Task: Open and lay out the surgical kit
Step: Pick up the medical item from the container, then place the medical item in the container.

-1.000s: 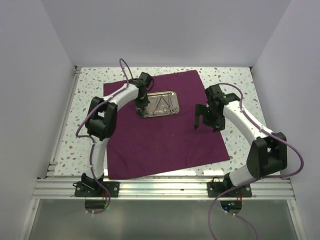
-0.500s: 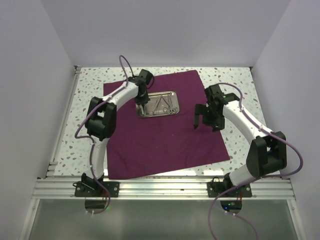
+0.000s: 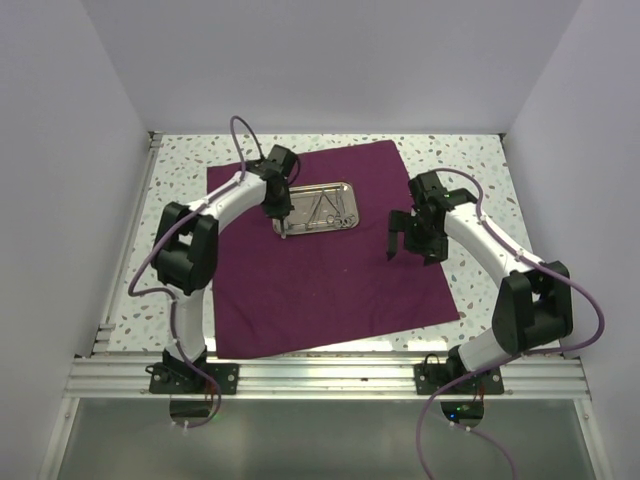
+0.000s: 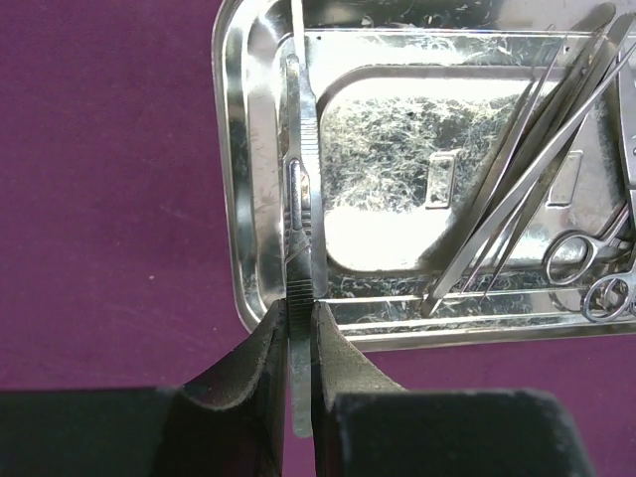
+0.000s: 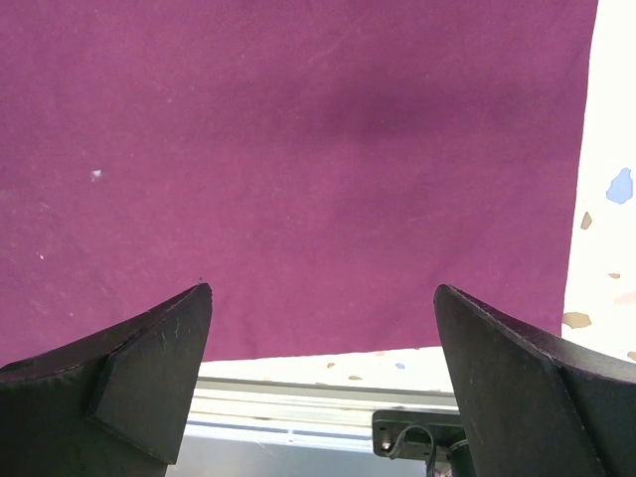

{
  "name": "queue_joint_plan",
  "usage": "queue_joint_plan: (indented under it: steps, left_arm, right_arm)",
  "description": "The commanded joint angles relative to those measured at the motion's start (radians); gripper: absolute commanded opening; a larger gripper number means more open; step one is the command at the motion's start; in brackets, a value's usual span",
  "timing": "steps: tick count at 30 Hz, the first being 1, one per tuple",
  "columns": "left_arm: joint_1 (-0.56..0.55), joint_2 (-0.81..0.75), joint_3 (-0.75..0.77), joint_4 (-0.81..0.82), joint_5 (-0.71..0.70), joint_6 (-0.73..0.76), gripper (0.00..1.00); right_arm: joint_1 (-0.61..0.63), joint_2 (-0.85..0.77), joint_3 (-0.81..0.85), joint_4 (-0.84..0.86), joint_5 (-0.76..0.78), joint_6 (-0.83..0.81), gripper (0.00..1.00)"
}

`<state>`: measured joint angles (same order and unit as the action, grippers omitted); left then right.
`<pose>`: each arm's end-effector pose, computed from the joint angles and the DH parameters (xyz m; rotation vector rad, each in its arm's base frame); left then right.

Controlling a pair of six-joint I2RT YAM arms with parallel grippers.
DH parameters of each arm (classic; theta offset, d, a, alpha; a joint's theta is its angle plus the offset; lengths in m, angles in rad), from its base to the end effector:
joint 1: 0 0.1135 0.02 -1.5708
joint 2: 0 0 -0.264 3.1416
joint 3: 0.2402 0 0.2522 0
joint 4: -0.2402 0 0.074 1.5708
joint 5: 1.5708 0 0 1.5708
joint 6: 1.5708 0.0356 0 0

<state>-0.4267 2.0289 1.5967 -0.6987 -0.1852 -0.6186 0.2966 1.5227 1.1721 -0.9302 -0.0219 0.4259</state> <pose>0.3948 -0.1723 0.2035 -0.3108 2.6512 -0.0831 0.2764 0.0853 0.2444 0.1810 2.8670 0.1777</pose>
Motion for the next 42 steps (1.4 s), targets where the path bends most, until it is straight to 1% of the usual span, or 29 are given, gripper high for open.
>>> queue_joint_plan:
  steps: [1,5,6,8,11,14,17,19,25,33,38,42]
  left_arm:
    - [0.0,0.025,0.051,0.057,0.024,0.026,0.07]
    - [0.0,0.082,0.13,0.056,0.039,0.023,0.12]
    - [0.0,0.106,0.146,0.047,0.039,0.025,0.15]
    - [0.0,0.119,0.176,0.028,0.032,0.028,0.19]
    - [0.0,0.122,0.178,0.028,0.024,0.031,0.32]
    - [0.0,0.123,0.172,0.027,0.023,0.034,0.36]
    - [-0.001,0.12,0.16,0.028,0.024,0.036,0.36]
    - [-0.001,0.117,0.154,0.031,0.032,0.034,0.33]
    - [-0.035,0.126,0.143,0.042,0.04,0.031,0.29]
    - [-0.044,0.175,0.226,-0.035,-0.059,0.017,0.28]
    - [-0.011,0.18,0.262,-0.015,-0.048,0.028,0.29]
    - [0.011,0.25,0.383,-0.045,-0.04,0.046,0.29]
  right_arm:
    - [0.004,0.005,0.006,0.022,-0.026,-0.016,0.98]
    - [0.004,-0.01,-0.008,0.019,-0.021,-0.022,0.98]
    - [0.004,-0.012,-0.011,0.018,-0.021,-0.022,0.98]
    - [0.004,-0.021,-0.025,0.019,-0.018,-0.022,0.98]
    - [0.006,-0.03,-0.037,0.024,-0.016,-0.018,0.98]
    - [0.003,-0.027,-0.038,0.025,-0.013,-0.016,0.98]
    - [0.004,-0.019,-0.031,0.025,-0.013,-0.015,0.98]
    - [0.006,-0.01,-0.028,0.025,-0.01,-0.016,0.98]
    - [0.004,0.011,-0.02,0.028,-0.009,-0.019,0.98]
    - [0.004,0.022,-0.012,0.022,0.0,-0.024,0.98]
    - [0.003,0.033,-0.017,0.024,0.007,-0.022,0.98]
    - [0.003,0.045,-0.005,0.021,0.01,-0.022,0.98]
